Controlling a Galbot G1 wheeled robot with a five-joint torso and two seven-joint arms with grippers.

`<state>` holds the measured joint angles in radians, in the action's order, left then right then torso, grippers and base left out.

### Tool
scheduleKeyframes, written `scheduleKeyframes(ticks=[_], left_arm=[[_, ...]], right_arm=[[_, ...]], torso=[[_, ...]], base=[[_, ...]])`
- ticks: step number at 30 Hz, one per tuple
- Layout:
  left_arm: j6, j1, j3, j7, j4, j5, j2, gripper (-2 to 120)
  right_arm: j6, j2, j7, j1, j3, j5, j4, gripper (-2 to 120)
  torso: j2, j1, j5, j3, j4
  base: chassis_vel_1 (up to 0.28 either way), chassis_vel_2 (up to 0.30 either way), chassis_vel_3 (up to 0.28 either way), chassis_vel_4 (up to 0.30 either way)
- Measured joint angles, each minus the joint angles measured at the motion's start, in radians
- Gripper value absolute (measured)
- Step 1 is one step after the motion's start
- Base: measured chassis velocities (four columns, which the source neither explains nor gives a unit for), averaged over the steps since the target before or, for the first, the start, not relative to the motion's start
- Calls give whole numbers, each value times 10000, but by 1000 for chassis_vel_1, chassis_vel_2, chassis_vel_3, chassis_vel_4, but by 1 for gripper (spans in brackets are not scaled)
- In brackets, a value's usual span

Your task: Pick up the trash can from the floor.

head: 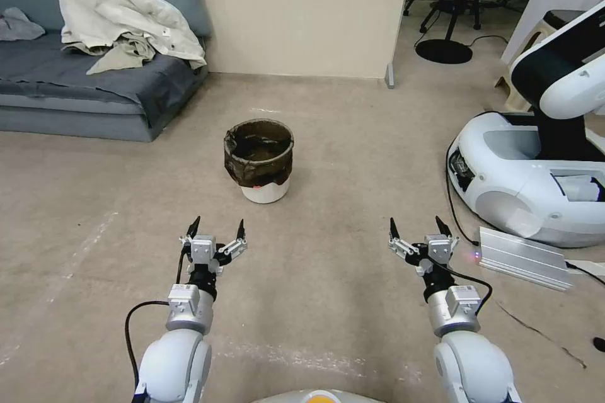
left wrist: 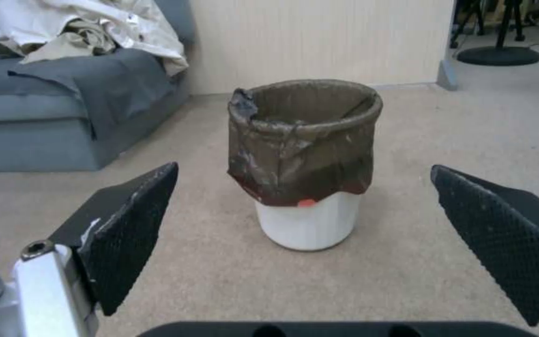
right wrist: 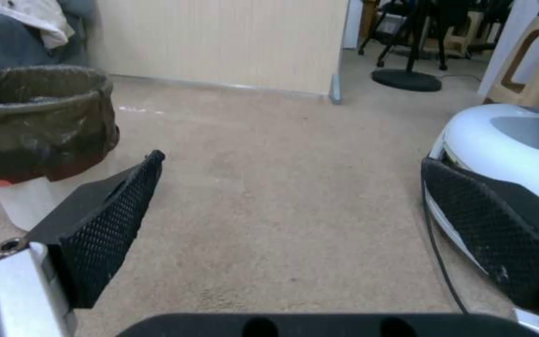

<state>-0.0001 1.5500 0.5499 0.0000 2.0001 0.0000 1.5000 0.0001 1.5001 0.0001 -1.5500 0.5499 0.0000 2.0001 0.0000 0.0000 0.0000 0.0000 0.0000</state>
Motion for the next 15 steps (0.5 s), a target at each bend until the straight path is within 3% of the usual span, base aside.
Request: scheduleKeyframes(ticks=[15], left_arm=[[0, 0, 0, 0, 0, 0, 0, 100]], right_arm=[[0, 0, 0, 0, 0, 0, 0, 100]], torso=[[0, 0, 0, 0, 0]], base=[[0, 0, 0, 0]])
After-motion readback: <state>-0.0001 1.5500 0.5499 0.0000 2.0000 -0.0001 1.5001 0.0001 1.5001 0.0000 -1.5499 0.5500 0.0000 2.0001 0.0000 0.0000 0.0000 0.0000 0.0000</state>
